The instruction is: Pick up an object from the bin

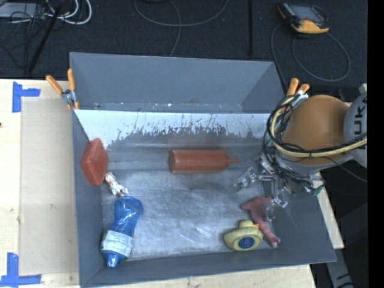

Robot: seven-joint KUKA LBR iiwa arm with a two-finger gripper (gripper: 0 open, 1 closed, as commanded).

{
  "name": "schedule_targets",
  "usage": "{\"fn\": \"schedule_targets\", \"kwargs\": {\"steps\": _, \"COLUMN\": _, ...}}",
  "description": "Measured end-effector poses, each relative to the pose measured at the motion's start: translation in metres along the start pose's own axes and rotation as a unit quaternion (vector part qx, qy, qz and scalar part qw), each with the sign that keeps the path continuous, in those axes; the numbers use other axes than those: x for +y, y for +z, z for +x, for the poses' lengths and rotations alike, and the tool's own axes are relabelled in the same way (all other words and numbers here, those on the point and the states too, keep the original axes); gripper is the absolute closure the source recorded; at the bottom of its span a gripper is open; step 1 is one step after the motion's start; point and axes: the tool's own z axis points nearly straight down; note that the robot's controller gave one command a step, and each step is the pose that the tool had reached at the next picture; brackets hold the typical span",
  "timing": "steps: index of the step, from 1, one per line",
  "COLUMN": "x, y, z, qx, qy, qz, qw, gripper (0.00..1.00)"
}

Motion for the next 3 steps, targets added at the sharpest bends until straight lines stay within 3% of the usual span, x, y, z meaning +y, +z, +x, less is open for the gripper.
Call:
{"fn": "schedule_targets", "kwargs": {"steps": 1, "x": -0.014, "y": 0.031, "z": -0.059, "qx": 0.0018, "qy": -0.16, "qz": 0.0, "qw": 0.9871, "gripper": 1.0}}
{"fn": "schedule_targets", "kwargs": {"steps": 2, "x": -0.014, "y": 0.031, "z": -0.059, "qx": 0.0018, "qy": -0.159, "qz": 0.0, "qw": 0.9873, "gripper": 1.0}}
{"fn": "schedule_targets", "kwargs": {"steps": 3, "x": -0.037, "y": -0.101, "z": -0.036, "qx": -0.0012, "qy": -0.361, "qz": 0.0, "qw": 0.9327, "gripper": 1.0}}
